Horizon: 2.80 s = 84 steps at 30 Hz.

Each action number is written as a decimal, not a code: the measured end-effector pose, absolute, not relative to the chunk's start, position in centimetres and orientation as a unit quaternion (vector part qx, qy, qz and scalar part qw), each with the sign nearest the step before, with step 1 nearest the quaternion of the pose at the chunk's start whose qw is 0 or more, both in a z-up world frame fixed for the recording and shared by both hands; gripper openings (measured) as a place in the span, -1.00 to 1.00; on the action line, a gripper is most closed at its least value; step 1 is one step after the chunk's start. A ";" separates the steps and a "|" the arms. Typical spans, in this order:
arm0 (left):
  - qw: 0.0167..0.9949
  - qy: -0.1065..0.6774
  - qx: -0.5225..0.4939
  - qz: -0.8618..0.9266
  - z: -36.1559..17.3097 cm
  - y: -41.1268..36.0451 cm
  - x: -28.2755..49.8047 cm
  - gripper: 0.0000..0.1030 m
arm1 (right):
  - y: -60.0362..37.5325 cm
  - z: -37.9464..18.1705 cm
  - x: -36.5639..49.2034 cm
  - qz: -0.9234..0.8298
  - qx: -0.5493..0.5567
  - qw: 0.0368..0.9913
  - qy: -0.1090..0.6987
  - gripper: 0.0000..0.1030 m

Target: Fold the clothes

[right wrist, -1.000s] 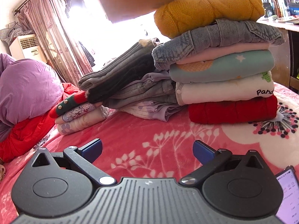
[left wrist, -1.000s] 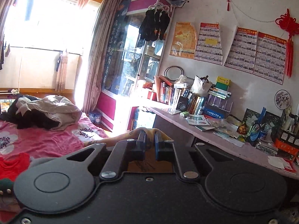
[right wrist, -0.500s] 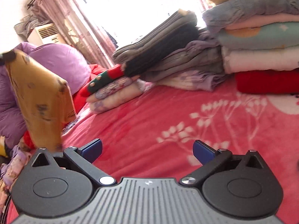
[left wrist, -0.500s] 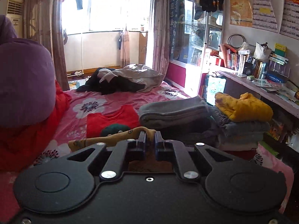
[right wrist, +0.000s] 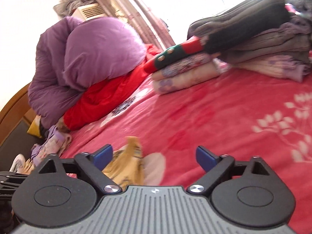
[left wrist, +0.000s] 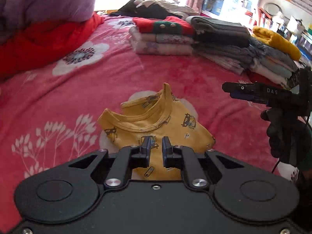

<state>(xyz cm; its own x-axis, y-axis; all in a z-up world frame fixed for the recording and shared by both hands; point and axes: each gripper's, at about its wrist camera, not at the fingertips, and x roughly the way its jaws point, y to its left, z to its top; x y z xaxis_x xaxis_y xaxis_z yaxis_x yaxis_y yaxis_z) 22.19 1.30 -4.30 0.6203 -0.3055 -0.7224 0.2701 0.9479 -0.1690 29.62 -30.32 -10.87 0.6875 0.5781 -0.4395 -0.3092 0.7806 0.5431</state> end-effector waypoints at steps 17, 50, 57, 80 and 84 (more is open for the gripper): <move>0.883 0.392 -0.245 -0.083 -11.7 6.4 27.9 -0.66 | -21.9 -14.5 32.2 0.320 0.153 0.856 0.376 -0.27; 0.845 0.300 0.268 -0.352 -9.9 -3.0 4.8 -0.99 | -29.6 -11.0 14.6 0.335 0.223 0.860 0.313 -0.69; 0.837 0.356 0.244 -0.338 -10.2 -2.4 3.1 -0.69 | -22.8 -7.7 14.8 0.353 0.087 0.878 0.311 0.35; 0.874 0.398 0.026 -0.276 -9.9 -0.7 2.5 -0.06 | -28.7 -7.9 10.4 0.267 0.062 0.885 0.377 -0.75; 0.872 0.415 -0.040 -0.254 -10.0 0.4 3.3 0.00 | -33.4 -9.6 7.3 0.201 0.094 0.884 0.412 -0.16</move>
